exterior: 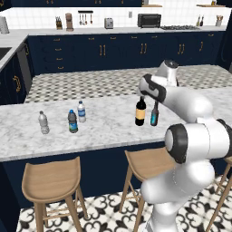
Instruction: Move the plastic bottles in the middle to the plastics group, and the glass bottles in the middle to the glass group.
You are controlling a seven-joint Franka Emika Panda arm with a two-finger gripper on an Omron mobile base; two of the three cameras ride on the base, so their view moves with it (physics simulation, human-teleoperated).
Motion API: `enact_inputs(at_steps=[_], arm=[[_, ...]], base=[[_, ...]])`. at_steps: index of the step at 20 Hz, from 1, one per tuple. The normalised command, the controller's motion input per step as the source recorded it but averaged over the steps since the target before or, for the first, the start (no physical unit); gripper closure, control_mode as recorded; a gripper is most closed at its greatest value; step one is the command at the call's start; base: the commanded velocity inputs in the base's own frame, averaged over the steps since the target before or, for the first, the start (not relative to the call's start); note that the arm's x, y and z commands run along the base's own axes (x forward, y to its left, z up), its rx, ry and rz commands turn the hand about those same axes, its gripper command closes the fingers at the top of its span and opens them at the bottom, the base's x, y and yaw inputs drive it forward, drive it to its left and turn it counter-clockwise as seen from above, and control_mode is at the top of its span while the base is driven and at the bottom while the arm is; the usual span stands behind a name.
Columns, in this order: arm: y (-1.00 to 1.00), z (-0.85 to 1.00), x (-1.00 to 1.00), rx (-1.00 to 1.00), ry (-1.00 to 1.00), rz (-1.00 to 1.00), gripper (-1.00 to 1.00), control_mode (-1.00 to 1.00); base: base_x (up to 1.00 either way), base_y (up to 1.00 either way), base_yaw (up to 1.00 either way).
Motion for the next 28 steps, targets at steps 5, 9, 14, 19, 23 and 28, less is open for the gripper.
enact_inputs(at_steps=[5, 9, 14, 19, 23, 28], arm=[[0.00, -0.37, 0.42, -0.06, 0.01, 0.08, -1.00, -1.00], [0.00, -0.34, 0.34, -0.01, -0.07, 0.08, -1.00, -1.00], [0.00, -0.24, 0.35, 0.00, -0.16, 0.06, -1.00, -1.00], [0.00, -0.08, 0.42, 0.00, 0.00, 0.00, -1.00, -1.00], [0.00, -0.03, 0.32, 0.00, 0.00, 0.00, -1.00, -1.00], [0.00, -0.05, 0.29, 0.00, 0.00, 0.00, -1.00, -1.00]], base=[[0.00, 0.00, 0.00], [0.00, 0.00, 0.00], [0.00, 0.00, 0.00], [0.00, 0.00, 0.00], [0.00, 0.00, 0.00], [0.00, 0.00, 0.00]])
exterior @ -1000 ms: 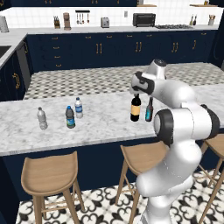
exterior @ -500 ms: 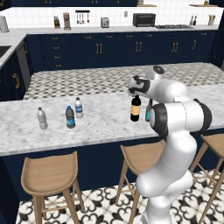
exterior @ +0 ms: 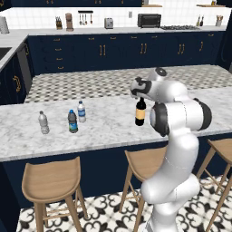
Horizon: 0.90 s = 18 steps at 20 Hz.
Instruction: Move the plastic bottles in the middle to the plastics group, and the glass bottles in the middle to the glass group.
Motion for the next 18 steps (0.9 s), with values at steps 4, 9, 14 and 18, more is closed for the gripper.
enact_inputs(at_steps=[4, 9, 14, 18], arm=[[0.00, -0.17, 0.26, 0.00, 0.00, 0.00, -1.00, -1.00], [-0.01, -0.18, 0.18, 0.00, 0.00, 0.00, -1.00, -1.00], [-0.01, -0.20, 0.04, 0.00, 0.00, 0.00, -1.00, -1.00], [-0.01, -0.21, -0.01, 0.00, 0.00, 0.00, 1.00, -1.00]], base=[[0.00, 0.00, 0.00], [0.00, 0.00, 0.00], [0.00, 0.00, 0.00], [0.00, 0.00, 0.00]])
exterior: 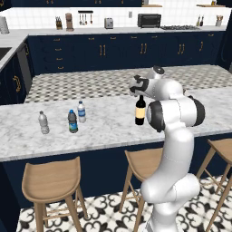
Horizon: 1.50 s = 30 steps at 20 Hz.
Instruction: Move the plastic bottles in the middle to the plastics group, and the glass bottles in the middle to the glass group.
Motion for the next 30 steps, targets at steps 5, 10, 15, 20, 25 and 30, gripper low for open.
enact_inputs(at_steps=[5, 10, 15, 20, 25, 30], arm=[[0.00, -0.24, -0.05, 0.00, 0.00, 0.00, 1.00, -1.00], [0.00, -0.07, -0.15, 0.01, 0.00, 0.00, 1.00, -1.00], [-0.01, 0.33, -0.38, 0.15, 0.00, 0.00, 1.00, -1.00], [-0.10, 0.35, -0.72, 0.04, 0.00, 0.00, 1.00, -1.00], [-0.33, 0.32, -0.69, -0.02, 0.00, 0.00, 1.00, -1.00], [-0.42, 0.20, -0.63, -0.05, 0.00, 0.00, 1.00, -1.00]], base=[[0.00, 0.00, 0.00], [0.00, 0.00, 0.00], [0.00, 0.00, 0.00], [0.00, 0.00, 0.00], [0.00, 0.00, 0.00], [0.00, 0.00, 0.00]])
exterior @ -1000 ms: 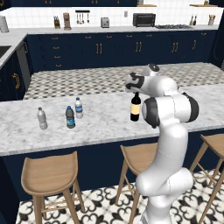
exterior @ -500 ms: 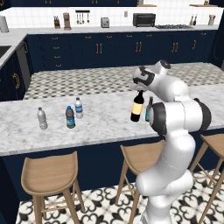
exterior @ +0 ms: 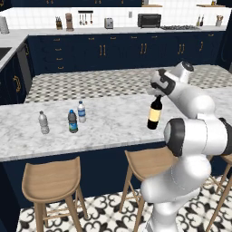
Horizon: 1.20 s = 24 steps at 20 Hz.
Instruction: Move the plastic bottles in the middle to the plastics group, and the glass bottles in the middle to the glass group.
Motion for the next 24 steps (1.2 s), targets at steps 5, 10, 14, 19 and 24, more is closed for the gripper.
enact_inputs(at_steps=[5, 10, 14, 19, 24], arm=[[-0.63, 0.05, -0.51, -0.06, -0.02, 0.00, 1.00, -1.00], [-0.68, 0.02, -0.35, -0.10, 0.00, -0.01, 1.00, -1.00], [-0.76, 0.03, -0.06, -0.14, -0.02, -0.04, 1.00, -1.00], [-0.79, 0.02, 0.01, -0.18, 0.00, -0.12, 1.00, -1.00], [-0.81, 0.00, 0.10, -0.16, 0.00, -0.14, 1.00, -1.00]], base=[[0.00, 0.00, 0.00], [0.00, 0.00, 0.00], [0.00, 0.00, 0.00], [0.00, 0.00, 0.00], [0.00, 0.00, 0.00]])
